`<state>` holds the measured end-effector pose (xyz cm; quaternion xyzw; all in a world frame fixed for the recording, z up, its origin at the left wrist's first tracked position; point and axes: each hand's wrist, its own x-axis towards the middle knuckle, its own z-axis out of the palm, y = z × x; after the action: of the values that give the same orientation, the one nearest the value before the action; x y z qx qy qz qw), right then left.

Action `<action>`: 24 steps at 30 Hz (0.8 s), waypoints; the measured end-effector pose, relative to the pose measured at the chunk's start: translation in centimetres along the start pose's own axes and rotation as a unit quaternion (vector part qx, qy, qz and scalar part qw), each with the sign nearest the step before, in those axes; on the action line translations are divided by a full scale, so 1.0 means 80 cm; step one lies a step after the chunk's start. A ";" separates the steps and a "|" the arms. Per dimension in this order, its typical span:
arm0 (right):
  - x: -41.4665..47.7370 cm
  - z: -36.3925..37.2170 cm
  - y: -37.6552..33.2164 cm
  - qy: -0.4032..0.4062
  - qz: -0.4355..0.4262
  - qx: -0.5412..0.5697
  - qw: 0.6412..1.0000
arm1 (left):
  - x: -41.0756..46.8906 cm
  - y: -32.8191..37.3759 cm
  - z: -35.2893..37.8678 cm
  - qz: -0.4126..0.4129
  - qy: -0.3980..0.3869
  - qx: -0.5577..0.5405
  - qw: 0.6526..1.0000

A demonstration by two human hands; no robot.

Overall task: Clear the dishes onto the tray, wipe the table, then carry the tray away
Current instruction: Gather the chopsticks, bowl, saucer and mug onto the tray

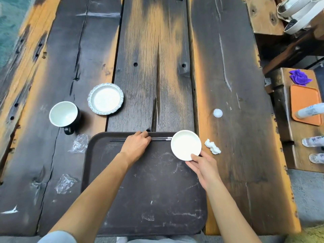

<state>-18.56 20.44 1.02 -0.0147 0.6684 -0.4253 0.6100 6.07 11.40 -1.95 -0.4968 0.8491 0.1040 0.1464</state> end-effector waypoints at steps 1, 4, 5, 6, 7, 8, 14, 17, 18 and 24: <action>0.001 0.000 0.003 0.004 0.003 -0.005 1.000 | 0.001 0.000 -0.001 0.001 0.001 0.001 1.000; 0.004 -0.001 0.011 0.012 0.008 -0.013 1.000 | 0.004 -0.001 -0.002 0.003 0.000 0.004 1.000; 0.005 -0.002 0.013 0.011 0.008 -0.012 1.000 | 0.004 -0.001 -0.002 0.005 0.002 0.007 1.000; 0.006 -0.003 0.014 0.010 0.008 -0.011 1.000 | 0.004 -0.001 -0.001 0.006 0.004 0.009 1.000; 0.006 -0.004 0.014 0.010 0.009 -0.011 1.000 | 0.004 -0.001 -0.001 0.006 0.007 0.009 1.000; 0.007 -0.005 0.014 0.010 0.011 -0.010 1.000 | 0.003 -0.002 0.000 0.005 0.009 0.007 1.000; 0.009 -0.006 0.010 0.005 0.022 -0.008 1.000 | 0.004 -0.001 0.000 -0.003 0.019 -0.004 1.000; 0.010 -0.007 0.006 0.002 0.022 -0.012 1.000 | 0.004 -0.001 0.002 -0.003 0.023 -0.004 1.000; 0.010 -0.007 0.005 0.000 0.022 -0.015 1.000 | 0.004 -0.001 0.003 -0.004 0.025 -0.007 1.000; 0.007 -0.010 0.000 -0.015 0.010 -0.022 1.000 | 0.005 -0.002 0.008 -0.010 0.046 -0.034 0.998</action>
<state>-19.36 20.54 0.50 -0.0276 0.6682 -0.4040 0.6242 6.08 11.21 -2.67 -0.5141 0.8460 0.1083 0.0915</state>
